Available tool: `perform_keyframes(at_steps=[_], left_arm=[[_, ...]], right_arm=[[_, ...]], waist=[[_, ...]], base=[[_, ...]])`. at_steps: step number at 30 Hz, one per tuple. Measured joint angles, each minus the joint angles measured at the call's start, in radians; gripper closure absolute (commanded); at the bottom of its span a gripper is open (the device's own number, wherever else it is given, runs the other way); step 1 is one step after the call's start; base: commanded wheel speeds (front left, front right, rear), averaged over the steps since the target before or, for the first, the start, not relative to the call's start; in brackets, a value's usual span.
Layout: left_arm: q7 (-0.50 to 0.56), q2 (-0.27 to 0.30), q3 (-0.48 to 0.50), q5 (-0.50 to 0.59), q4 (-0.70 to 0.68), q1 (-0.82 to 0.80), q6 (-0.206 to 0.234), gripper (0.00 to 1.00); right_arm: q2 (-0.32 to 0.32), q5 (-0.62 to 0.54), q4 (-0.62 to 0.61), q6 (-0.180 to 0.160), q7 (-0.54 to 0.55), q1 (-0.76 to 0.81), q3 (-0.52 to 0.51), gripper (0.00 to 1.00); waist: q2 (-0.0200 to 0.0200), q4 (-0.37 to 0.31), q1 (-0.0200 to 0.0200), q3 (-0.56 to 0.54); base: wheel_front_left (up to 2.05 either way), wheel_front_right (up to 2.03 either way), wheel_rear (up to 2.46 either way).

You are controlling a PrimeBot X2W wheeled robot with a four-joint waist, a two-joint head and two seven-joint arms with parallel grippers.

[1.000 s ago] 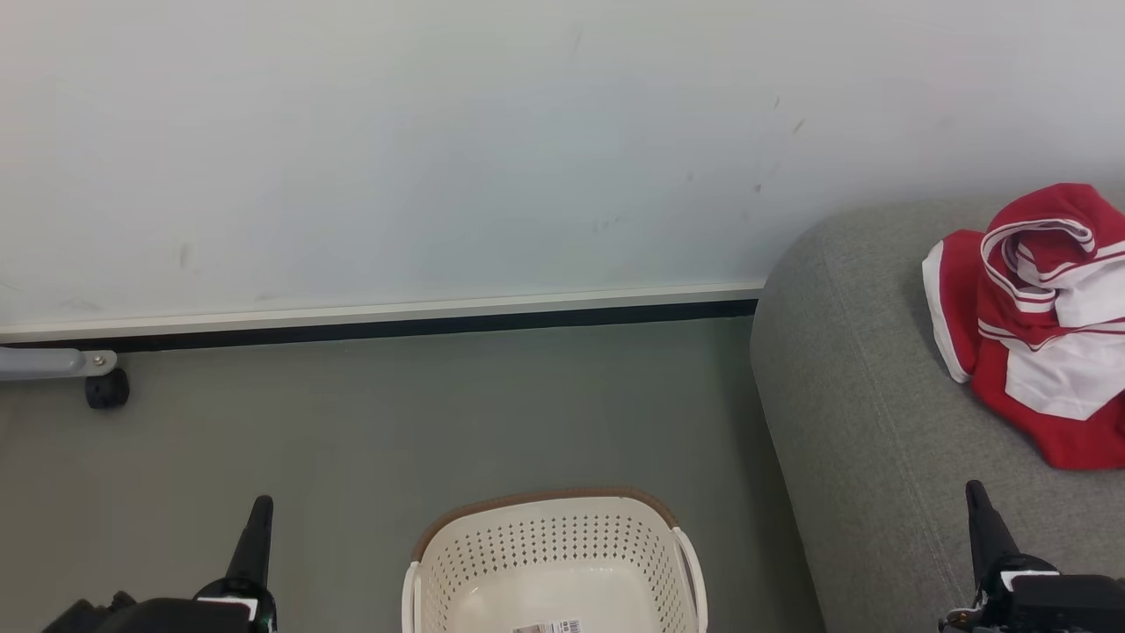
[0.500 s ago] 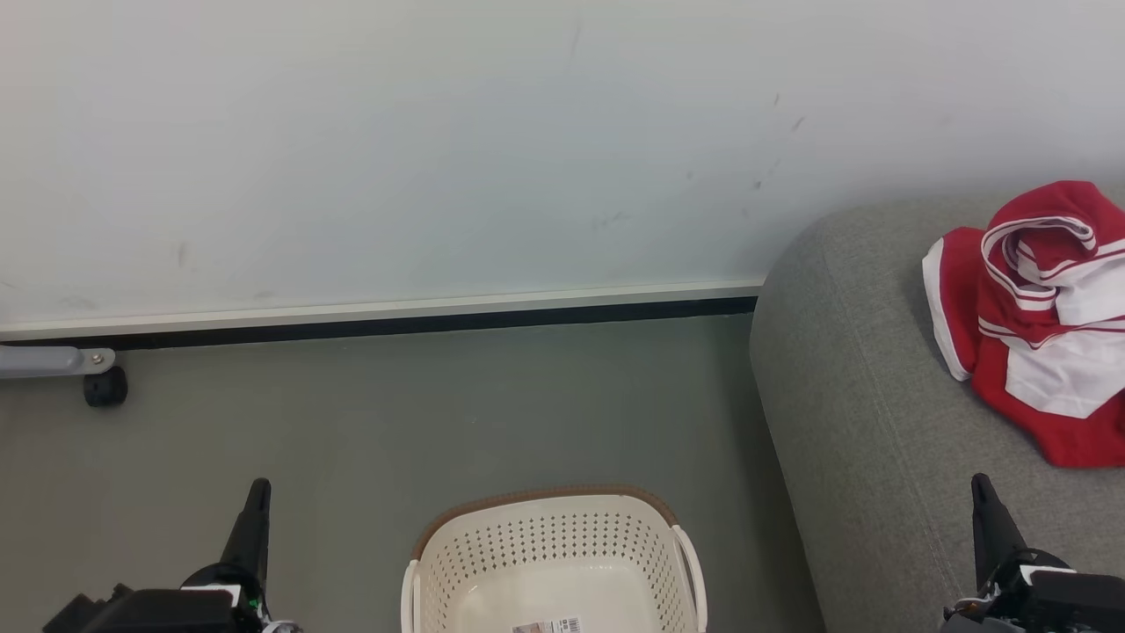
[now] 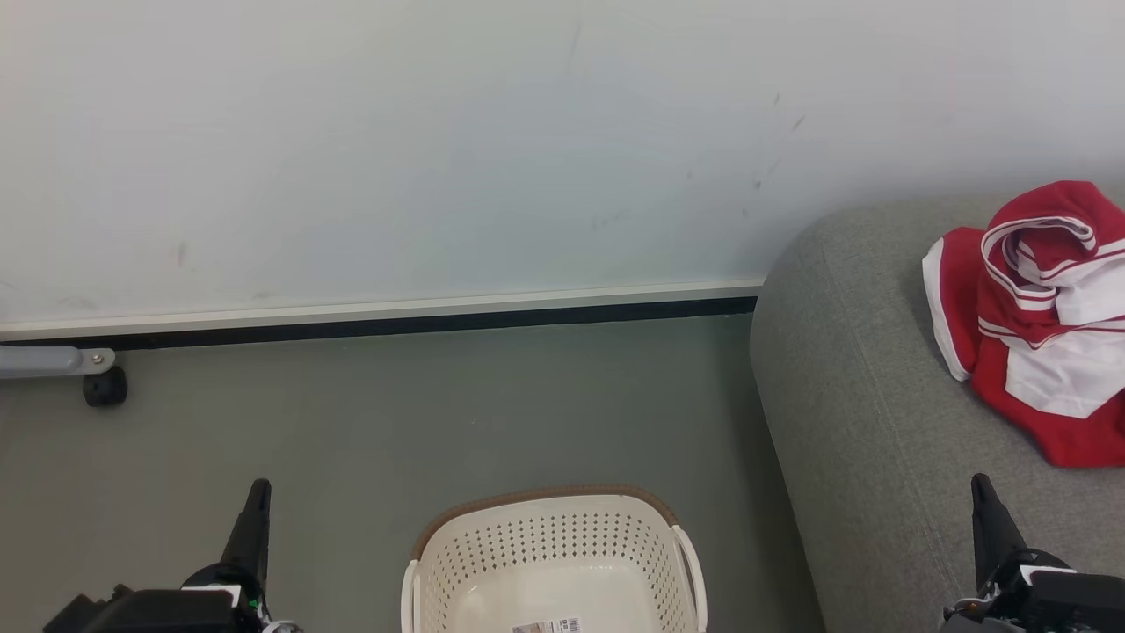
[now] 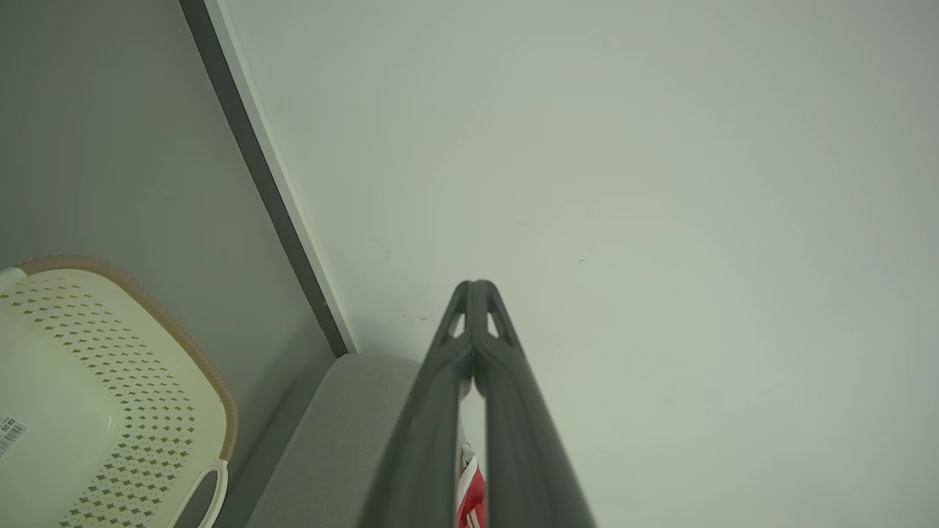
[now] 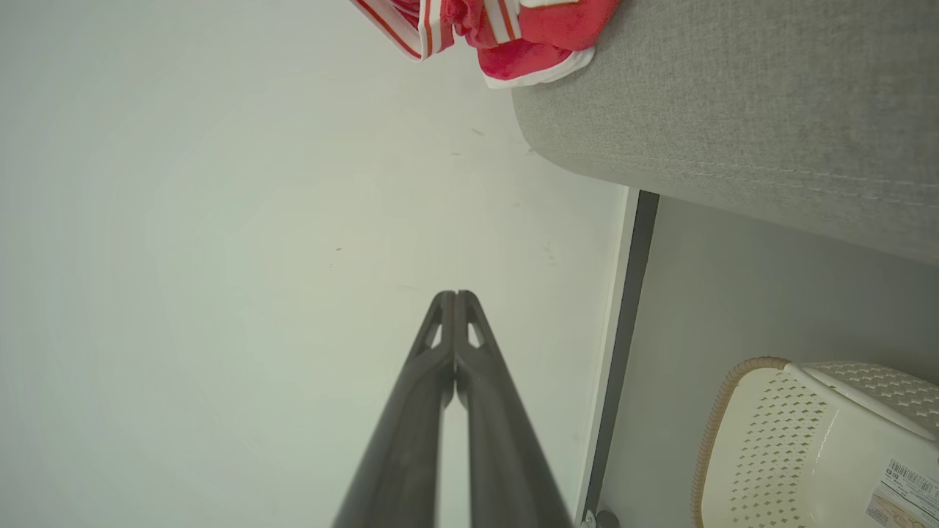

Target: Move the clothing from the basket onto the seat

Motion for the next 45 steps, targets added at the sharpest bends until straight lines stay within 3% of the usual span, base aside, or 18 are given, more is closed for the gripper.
perform_keyframes(at_steps=[45], left_arm=[[0.000, 0.000, 0.000, 0.000, 0.001, 0.000, 0.000, 1.00]], right_arm=[[0.000, 0.000, 0.000, 0.000, 0.000, 0.000, 0.000, 1.00]], waist=[[0.0000, 0.000, 0.0000, 0.000]], base=[[0.00, 0.00, 0.00]])
